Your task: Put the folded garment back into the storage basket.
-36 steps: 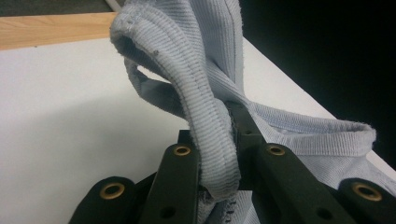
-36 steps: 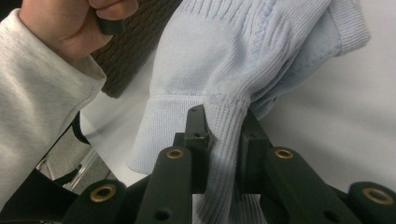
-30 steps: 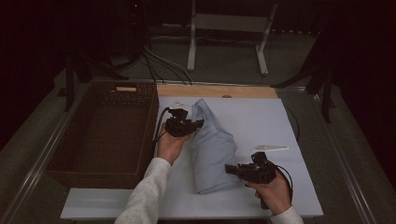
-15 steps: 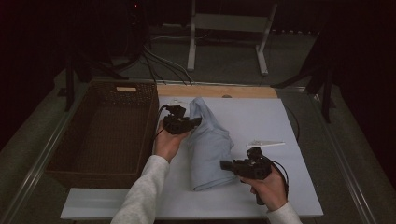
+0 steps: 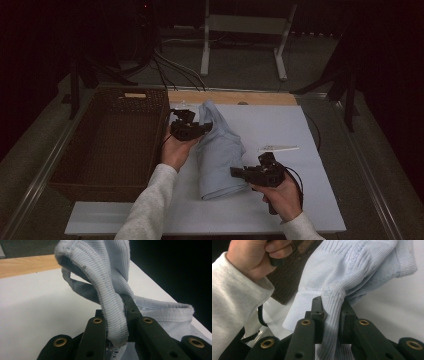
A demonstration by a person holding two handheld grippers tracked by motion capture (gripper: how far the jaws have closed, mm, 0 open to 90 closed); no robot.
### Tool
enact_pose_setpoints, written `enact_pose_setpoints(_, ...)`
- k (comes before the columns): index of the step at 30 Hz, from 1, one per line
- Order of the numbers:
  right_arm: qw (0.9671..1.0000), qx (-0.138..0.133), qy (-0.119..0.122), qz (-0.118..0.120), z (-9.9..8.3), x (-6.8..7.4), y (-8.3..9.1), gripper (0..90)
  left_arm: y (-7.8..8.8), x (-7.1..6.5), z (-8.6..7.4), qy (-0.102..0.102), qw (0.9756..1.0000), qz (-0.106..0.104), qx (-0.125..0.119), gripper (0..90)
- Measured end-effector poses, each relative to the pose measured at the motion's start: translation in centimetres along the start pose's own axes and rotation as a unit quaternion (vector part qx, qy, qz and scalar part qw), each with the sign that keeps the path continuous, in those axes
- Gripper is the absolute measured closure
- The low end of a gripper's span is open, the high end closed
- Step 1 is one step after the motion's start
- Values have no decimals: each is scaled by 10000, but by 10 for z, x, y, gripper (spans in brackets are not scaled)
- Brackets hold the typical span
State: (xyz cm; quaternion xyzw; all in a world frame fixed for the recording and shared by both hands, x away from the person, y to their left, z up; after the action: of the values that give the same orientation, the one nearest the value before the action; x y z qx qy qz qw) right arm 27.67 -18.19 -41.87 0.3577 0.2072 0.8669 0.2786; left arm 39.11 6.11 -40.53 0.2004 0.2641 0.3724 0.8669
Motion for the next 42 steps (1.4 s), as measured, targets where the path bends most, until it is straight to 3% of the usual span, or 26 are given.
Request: enact_pose_setpoints(42,9998,-29,21,195,32,17,-18,788,26,11,19,55,9999,116,-86,833)
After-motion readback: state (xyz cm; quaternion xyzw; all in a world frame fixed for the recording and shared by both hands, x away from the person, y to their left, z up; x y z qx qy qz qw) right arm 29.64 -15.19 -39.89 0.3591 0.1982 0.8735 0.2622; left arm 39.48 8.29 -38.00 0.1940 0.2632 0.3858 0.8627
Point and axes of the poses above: each handheld gripper's, and its own axes: y roughly backward along the jaws, z roughly out of its top, x roughly to its left, the point moved 1 cm from there along -y, roughly forward along the jaws, and after that the axes turned 3 degrees about z, right-handed, at the moved point
